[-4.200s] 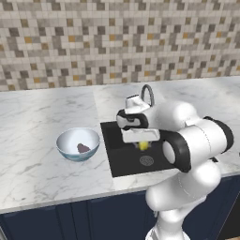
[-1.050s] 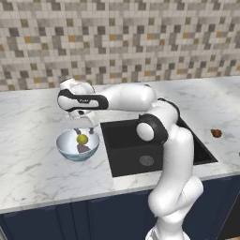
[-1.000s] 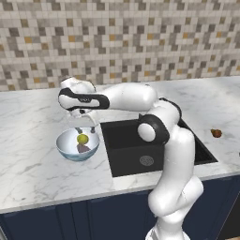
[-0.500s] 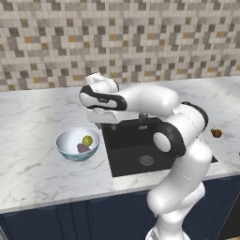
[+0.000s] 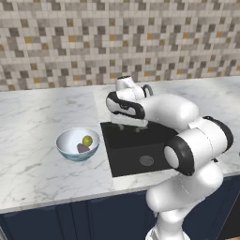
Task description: There is a mixed pile of frozen fruits and vegetables on the counter. Locate all the frozen vegetables and place the items in a bowl on the counter. Take all the frozen fruits and defrost them in a running sink.
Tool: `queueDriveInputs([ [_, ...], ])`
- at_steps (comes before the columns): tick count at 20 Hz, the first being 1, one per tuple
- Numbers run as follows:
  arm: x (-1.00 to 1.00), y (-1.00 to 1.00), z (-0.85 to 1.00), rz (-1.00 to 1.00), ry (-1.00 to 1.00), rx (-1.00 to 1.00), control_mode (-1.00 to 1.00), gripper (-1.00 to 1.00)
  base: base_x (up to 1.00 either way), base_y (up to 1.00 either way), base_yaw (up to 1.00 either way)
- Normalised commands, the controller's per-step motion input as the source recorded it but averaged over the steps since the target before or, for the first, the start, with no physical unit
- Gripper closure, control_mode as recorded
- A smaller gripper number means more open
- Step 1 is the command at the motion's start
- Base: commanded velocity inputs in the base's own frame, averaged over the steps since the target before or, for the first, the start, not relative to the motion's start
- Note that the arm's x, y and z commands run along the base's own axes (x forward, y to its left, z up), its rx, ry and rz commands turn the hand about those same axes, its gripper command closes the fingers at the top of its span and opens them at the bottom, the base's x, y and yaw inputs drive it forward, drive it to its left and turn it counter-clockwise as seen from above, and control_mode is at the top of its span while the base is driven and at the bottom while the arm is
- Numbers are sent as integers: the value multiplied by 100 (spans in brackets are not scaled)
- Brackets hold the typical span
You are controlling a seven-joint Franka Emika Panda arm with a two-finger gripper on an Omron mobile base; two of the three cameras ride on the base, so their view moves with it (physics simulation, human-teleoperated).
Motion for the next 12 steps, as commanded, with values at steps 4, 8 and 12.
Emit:
queueDriveInputs([
  [4, -5, -25, -7, 44, -1, -1, -100, -100, 0, 0, 0],
  [8, -5, -18, -8, 46, 0, -1, -100, -100, 0, 0, 0],
  [12, 12, -60, -6, 23, -1, 6, -100, -100, 0, 0, 0],
])
